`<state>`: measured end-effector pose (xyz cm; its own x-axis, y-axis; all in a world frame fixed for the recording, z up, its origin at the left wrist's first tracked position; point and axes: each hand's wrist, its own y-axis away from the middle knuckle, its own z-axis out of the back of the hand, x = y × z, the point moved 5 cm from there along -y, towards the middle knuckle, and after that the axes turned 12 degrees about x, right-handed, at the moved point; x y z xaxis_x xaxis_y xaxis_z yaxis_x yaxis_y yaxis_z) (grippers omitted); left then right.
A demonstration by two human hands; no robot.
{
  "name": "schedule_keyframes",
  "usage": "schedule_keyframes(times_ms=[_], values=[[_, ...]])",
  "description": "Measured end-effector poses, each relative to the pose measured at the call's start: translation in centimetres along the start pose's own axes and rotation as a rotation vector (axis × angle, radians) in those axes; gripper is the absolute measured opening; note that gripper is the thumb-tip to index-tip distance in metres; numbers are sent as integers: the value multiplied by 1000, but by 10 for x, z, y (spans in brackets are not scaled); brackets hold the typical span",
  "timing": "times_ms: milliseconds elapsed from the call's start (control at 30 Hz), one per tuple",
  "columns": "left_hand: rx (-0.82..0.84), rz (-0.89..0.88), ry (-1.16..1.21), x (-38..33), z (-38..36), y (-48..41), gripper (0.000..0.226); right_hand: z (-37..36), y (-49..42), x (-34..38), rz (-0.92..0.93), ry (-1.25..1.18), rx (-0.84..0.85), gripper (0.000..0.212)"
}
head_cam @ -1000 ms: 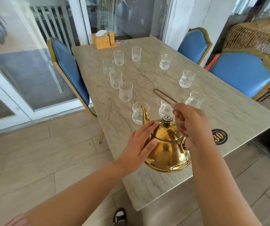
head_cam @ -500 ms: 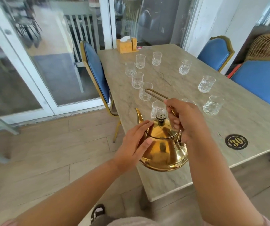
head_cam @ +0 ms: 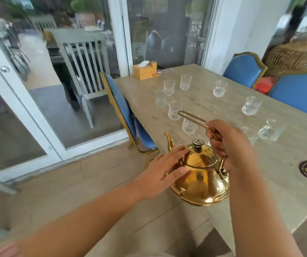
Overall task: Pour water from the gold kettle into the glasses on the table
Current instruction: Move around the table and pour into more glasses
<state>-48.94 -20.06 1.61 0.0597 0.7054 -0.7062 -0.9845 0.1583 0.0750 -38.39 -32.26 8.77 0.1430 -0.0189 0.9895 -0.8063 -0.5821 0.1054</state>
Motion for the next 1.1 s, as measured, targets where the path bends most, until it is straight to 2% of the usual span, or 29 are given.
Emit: schedule_keyframes(times_ms=[133, 333, 533, 633, 900, 1100], values=[[146, 2, -46, 24, 32, 8, 57, -30, -8, -10, 15, -117, -147, 34], [168, -67, -53, 65, 60, -6, 62, -58, -27, -19, 14, -184, -278, 32], [208, -147, 95, 87, 77, -35, 46, -59, -63, -19, -22, -95, -301, 32], [221, -175, 159, 95, 86, -53, 48, -56, -82, -12, -43, -55, -301, 35], [203, -319, 75, 116, 111, -98, 49, -53, -117, 3, -59, -37, -373, 39], [309, -476, 145, 136, 138, -131, 53, -58, -141, 3, -106, -50, -464, 37]])
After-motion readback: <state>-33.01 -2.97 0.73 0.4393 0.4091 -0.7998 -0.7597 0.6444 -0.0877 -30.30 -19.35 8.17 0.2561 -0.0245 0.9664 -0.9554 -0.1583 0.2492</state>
